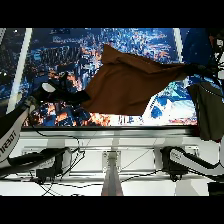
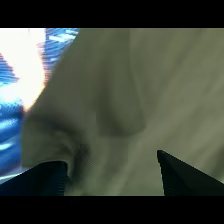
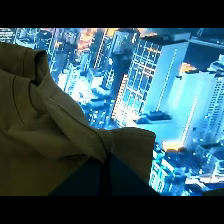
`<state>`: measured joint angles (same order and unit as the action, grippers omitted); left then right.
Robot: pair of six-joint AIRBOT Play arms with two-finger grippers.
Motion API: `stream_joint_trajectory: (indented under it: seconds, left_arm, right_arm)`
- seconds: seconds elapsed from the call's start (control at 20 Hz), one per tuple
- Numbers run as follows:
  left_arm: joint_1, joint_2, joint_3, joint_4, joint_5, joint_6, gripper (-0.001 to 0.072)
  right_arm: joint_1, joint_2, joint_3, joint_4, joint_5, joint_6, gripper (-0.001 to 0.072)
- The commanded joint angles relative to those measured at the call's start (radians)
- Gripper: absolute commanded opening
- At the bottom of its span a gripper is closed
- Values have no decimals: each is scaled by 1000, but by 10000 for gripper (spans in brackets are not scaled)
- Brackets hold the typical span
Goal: Fold the clothes and pants, and hang the long-sleeved shirts on hangers.
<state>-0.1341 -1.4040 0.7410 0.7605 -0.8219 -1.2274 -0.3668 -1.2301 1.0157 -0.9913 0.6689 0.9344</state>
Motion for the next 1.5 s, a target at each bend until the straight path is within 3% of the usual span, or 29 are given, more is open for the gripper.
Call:
stream_joint_trajectory:
  seconds: [0.0, 0.05, 0.1, 0.15, 0.2, 0.35, 0.7, 0.85, 1.0, 1.05, 1.15, 1.25, 1.45]
  left_arm:
    - [-96, -51, -5, -124, 51, 55, 645]
    - [-122, -60, -3, -139, 72, 57, 526]
    - [-140, -64, 1, -142, 79, 57, 358]
    - [-146, -63, 13, -142, 77, 58, 83]
    - [-145, -58, 38, -141, 70, 70, 17]
    - [-74, -12, 183, -141, 22, 137, 16]
    - [181, 266, 623, -141, 16, 140, 16]
    - [248, 427, 682, -141, 70, 231, 16]
    - [290, 576, 681, -27, 153, 236, 16]
    - [302, 607, 681, 35, 153, 199, 15]
    - [312, 633, 680, 202, 136, 43, 15]
    - [312, 604, 679, 339, 58, -58, 15]
    - [282, 374, 678, 365, -238, -93, 15]
  right_arm:
    - [0, -1, 0, 1, 4, 0, 15]
    - [0, -1, 0, 1, 6, 0, 15]
    - [0, 0, 0, 1, 13, 0, 16]
    - [0, 0, 0, 1, 20, 0, 15]
    - [0, 0, 0, 1, 29, 0, 16]
    - [0, 34, 0, 13, 50, 0, 15]
    - [0, 361, 0, 95, 93, -1, 15]
    - [0, 554, 0, 174, 145, -1, 15]
    - [0, 739, 0, 180, 198, 0, 15]
    - [0, 787, 0, 180, 230, 11, 15]
    - [0, 855, 0, 172, 302, 99, 15]
    - [0, 863, 0, 158, 376, 178, 14]
    - [0, 722, -45, 135, 435, 217, 14]
